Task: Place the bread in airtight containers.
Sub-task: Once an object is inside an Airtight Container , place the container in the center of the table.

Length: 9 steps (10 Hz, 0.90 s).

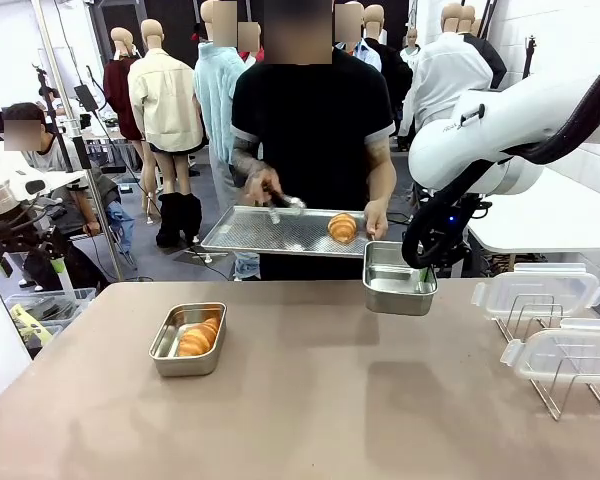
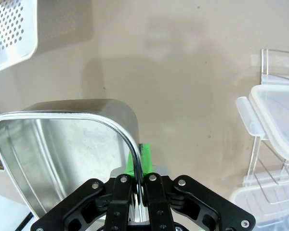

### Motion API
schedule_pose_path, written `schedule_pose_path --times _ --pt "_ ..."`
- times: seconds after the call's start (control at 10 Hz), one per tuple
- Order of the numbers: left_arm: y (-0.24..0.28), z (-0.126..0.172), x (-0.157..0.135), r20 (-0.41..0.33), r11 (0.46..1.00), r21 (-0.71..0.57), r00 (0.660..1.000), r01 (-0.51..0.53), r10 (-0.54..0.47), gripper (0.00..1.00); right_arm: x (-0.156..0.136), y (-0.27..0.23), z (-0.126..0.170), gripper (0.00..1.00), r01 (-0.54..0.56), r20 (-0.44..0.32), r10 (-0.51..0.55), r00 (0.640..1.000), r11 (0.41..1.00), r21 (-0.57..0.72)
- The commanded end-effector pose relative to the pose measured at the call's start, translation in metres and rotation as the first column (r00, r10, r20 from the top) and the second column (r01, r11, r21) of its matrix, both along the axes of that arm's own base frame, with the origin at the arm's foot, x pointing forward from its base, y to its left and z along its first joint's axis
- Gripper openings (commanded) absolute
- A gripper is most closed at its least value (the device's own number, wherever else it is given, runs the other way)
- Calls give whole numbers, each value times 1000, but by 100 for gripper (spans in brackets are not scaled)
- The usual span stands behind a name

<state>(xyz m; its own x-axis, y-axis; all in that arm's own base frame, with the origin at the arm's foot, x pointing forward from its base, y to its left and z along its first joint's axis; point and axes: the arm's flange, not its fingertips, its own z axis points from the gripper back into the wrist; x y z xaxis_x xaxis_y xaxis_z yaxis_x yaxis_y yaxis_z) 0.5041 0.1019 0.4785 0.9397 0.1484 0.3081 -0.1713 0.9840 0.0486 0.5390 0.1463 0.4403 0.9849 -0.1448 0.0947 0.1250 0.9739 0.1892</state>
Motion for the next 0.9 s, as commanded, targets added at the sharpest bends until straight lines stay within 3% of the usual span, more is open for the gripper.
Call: schedule_pose_path --times 0.0,0.8 --pt "-1 1 -3 1 1000 8 1000 -4 4 100 -1 -1 1 0 -12 4 12 1000 1000 1" --pt "-1 1 -3 1 1000 8 1000 -4 4 100 -1 -1 1 0 -12 4 12 1000 1000 1"
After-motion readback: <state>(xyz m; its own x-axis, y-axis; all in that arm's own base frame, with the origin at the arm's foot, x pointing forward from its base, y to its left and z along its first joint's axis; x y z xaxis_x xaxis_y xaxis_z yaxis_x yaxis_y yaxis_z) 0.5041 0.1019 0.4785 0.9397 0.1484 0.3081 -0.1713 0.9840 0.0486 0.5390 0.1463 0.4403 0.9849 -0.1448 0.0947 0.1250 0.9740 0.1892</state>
